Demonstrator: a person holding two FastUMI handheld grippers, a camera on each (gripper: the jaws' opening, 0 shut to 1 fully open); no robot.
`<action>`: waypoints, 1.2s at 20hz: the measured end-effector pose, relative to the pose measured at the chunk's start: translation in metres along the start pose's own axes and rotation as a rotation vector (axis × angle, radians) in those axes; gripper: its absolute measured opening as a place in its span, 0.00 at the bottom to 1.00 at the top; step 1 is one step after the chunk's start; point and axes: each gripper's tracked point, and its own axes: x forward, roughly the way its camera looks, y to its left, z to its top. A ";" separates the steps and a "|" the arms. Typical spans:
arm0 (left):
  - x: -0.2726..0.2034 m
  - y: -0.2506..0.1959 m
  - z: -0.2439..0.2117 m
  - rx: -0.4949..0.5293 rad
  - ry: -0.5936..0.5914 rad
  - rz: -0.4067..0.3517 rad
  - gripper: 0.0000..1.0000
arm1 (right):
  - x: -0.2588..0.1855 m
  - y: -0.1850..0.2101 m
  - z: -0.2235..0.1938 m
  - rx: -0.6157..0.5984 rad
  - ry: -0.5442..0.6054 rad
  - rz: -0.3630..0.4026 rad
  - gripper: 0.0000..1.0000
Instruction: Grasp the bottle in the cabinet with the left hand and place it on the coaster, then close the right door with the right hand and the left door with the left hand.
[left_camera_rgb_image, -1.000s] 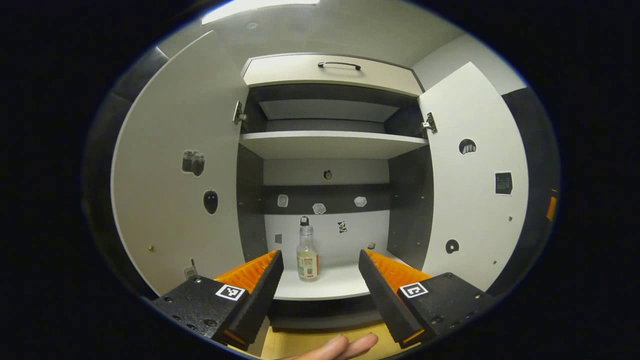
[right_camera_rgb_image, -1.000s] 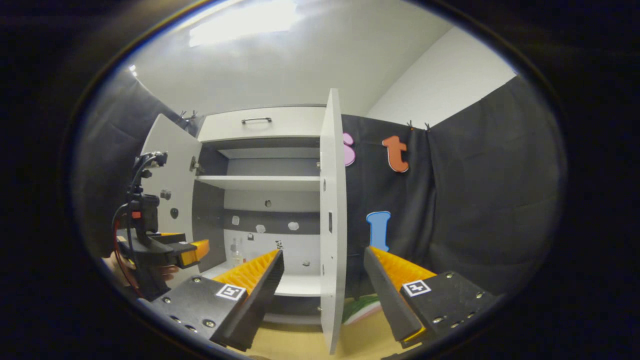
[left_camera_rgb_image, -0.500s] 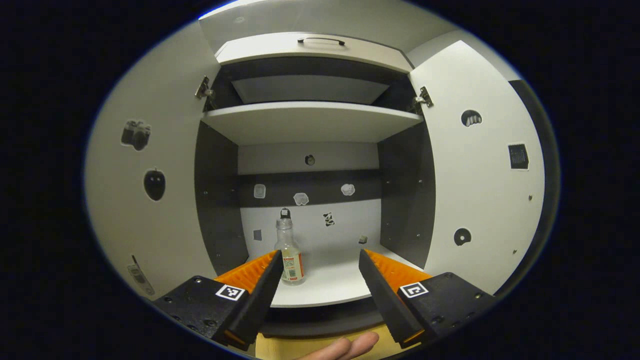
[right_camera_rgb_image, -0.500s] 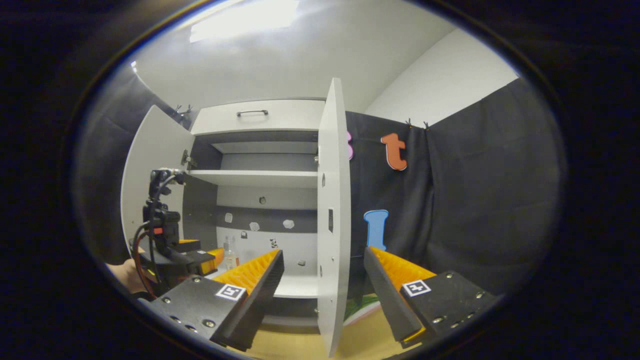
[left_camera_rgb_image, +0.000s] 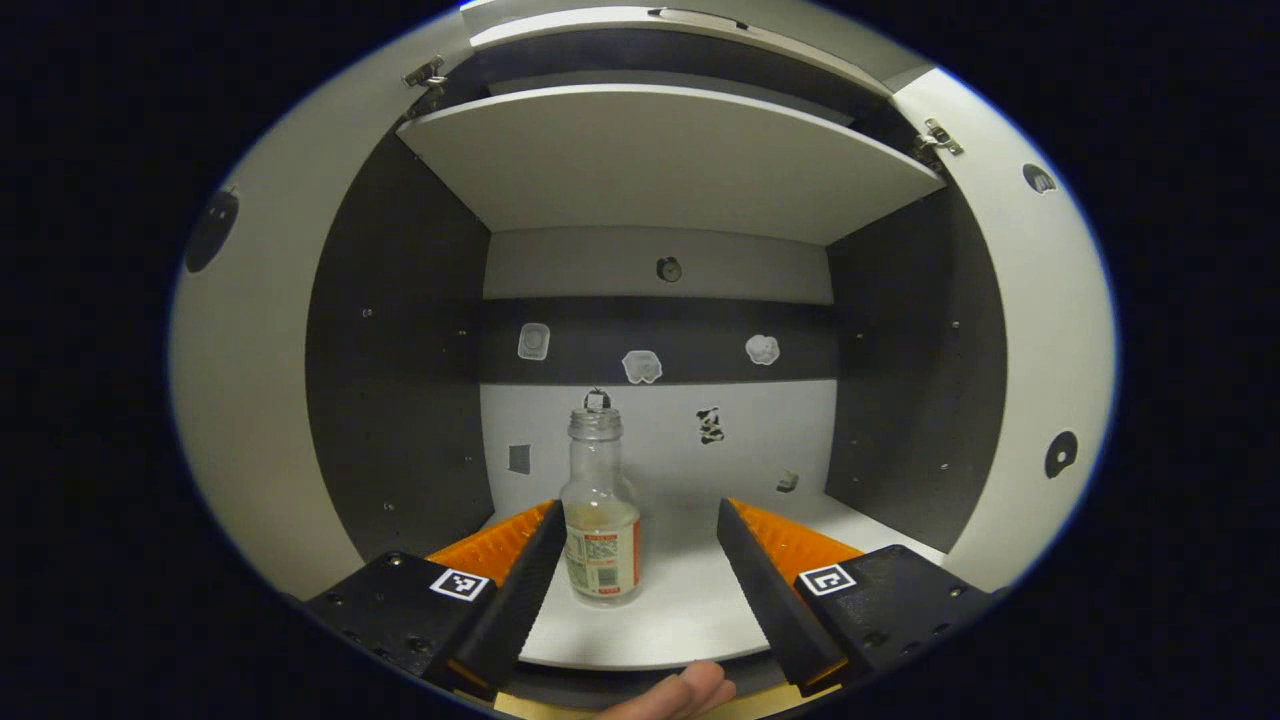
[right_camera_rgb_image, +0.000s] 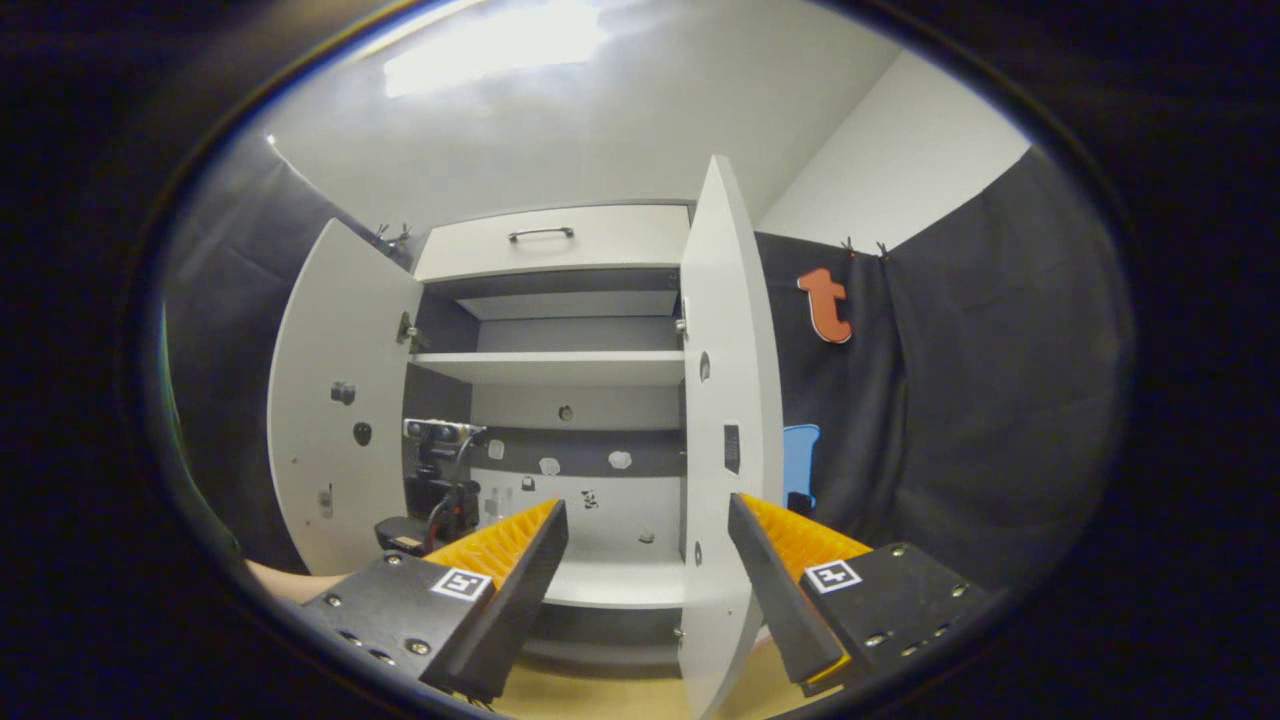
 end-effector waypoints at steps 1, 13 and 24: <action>0.010 0.002 -0.003 -0.002 0.003 -0.001 0.97 | 0.001 0.005 -0.001 -0.002 0.001 0.005 0.98; 0.068 0.012 -0.034 -0.007 0.057 0.006 0.98 | 0.010 0.026 -0.024 -0.051 0.024 0.019 0.98; 0.053 0.009 -0.052 -0.057 0.197 0.025 0.80 | -0.040 0.027 -0.055 -0.115 0.093 -0.015 0.98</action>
